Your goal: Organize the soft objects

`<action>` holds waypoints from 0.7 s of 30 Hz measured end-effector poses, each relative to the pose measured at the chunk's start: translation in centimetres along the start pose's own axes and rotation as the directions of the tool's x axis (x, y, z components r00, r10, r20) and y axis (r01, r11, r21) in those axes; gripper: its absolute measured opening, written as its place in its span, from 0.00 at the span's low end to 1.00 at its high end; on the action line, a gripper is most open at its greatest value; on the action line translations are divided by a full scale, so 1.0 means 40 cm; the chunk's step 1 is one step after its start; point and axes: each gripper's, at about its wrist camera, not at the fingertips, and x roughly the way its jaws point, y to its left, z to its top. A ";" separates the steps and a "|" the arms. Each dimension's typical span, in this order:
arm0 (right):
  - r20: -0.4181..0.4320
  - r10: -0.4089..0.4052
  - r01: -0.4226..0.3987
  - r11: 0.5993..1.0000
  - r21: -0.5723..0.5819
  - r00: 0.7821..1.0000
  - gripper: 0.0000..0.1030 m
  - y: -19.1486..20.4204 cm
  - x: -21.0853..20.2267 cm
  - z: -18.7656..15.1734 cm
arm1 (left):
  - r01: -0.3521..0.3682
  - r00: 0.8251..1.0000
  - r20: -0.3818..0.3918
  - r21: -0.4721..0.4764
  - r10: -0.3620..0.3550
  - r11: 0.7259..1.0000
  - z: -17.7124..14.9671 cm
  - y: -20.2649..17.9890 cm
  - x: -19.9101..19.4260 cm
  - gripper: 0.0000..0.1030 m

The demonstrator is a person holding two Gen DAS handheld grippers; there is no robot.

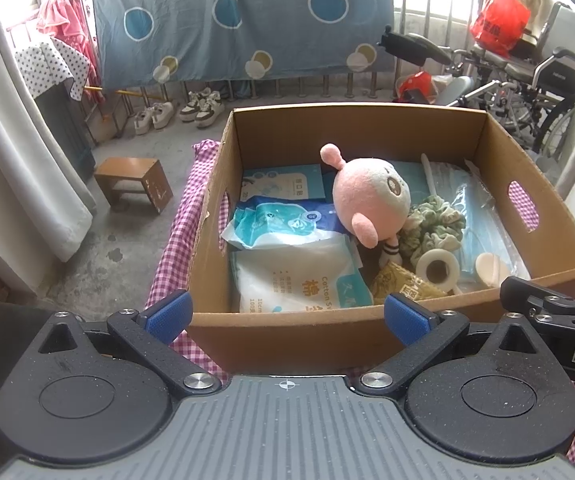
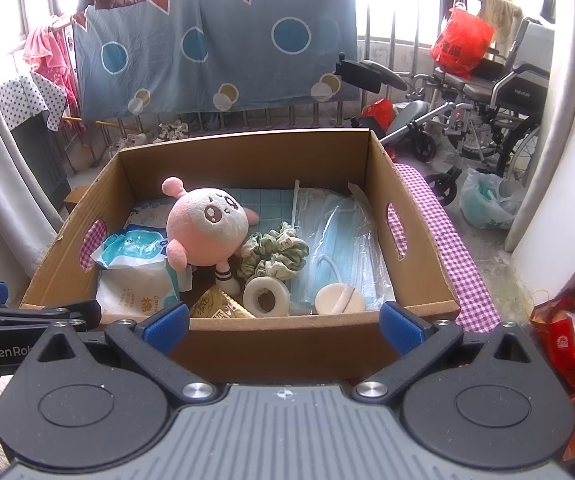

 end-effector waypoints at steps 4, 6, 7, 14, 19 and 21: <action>0.000 0.000 0.000 1.000 -0.001 1.000 1.00 0.000 0.000 0.000 | 0.000 1.000 0.000 0.001 0.000 1.000 0.000 0.000 0.000 0.99; 0.001 -0.001 0.001 1.000 -0.002 1.000 1.00 0.002 0.000 0.001 | 0.000 1.000 0.001 0.001 0.000 1.000 0.000 0.000 0.000 0.99; 0.001 -0.001 0.001 1.000 -0.001 1.000 1.00 0.001 0.000 0.000 | -0.001 1.000 0.001 0.001 0.001 1.000 0.000 0.002 0.000 0.99; -0.001 -0.001 0.001 1.000 0.001 1.000 1.00 0.002 -0.001 0.000 | -0.001 1.000 0.000 0.002 0.001 1.000 -0.001 0.002 0.000 0.99; 0.001 -0.004 0.004 1.000 0.002 1.000 1.00 0.003 -0.005 0.000 | -0.001 1.000 0.000 0.000 0.001 1.000 0.000 0.002 0.000 0.99; 0.001 -0.004 0.004 1.000 0.003 1.000 1.00 0.004 -0.006 0.000 | -0.001 1.000 0.000 -0.001 0.001 1.000 -0.001 0.002 -0.001 0.99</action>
